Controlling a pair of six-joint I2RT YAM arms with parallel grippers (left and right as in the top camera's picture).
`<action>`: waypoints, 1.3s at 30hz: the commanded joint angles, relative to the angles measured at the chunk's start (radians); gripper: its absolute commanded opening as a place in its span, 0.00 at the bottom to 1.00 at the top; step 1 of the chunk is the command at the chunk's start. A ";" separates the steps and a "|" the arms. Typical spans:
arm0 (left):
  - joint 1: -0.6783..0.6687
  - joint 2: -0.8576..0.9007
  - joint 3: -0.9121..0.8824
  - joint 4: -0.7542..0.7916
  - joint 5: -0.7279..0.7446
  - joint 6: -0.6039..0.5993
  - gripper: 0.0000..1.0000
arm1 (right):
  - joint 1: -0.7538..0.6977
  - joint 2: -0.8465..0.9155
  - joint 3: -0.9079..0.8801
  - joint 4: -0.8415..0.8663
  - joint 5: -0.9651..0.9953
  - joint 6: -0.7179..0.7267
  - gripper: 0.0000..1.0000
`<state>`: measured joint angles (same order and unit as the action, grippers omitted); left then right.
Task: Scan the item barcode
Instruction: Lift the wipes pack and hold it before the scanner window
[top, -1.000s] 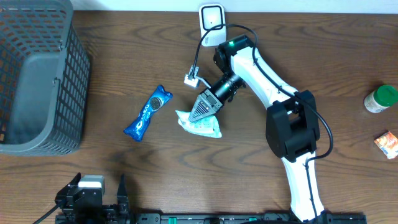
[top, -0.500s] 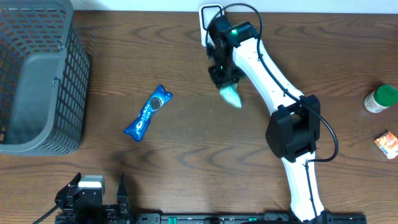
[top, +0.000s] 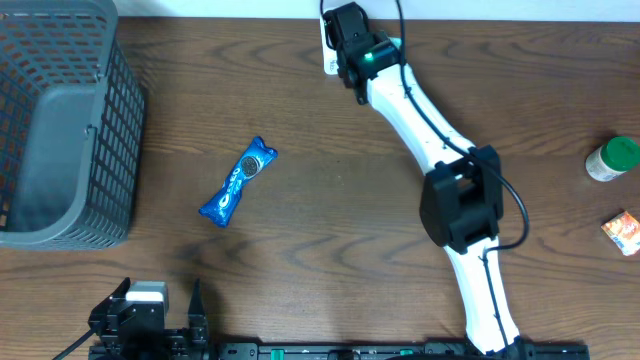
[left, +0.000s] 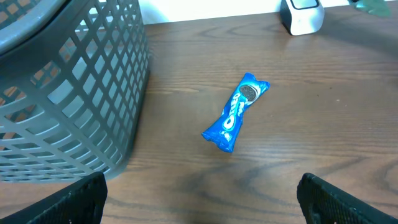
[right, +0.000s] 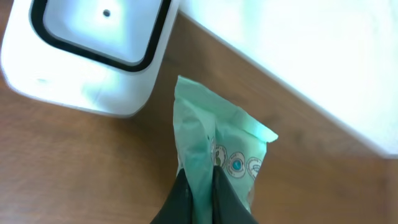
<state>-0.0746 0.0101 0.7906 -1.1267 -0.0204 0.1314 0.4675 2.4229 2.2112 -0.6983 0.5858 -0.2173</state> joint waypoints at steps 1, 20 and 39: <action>0.003 -0.006 0.001 -0.002 0.013 0.009 0.98 | 0.029 0.053 0.017 0.097 0.151 -0.226 0.01; 0.003 -0.006 0.001 -0.002 0.013 0.009 0.98 | 0.077 0.214 0.017 0.660 0.314 -0.905 0.01; 0.003 -0.006 0.000 -0.002 0.013 0.010 0.98 | 0.111 0.304 0.017 0.687 0.291 -0.932 0.01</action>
<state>-0.0746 0.0101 0.7906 -1.1267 -0.0204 0.1314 0.5560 2.7087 2.2200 -0.0029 0.9134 -1.1805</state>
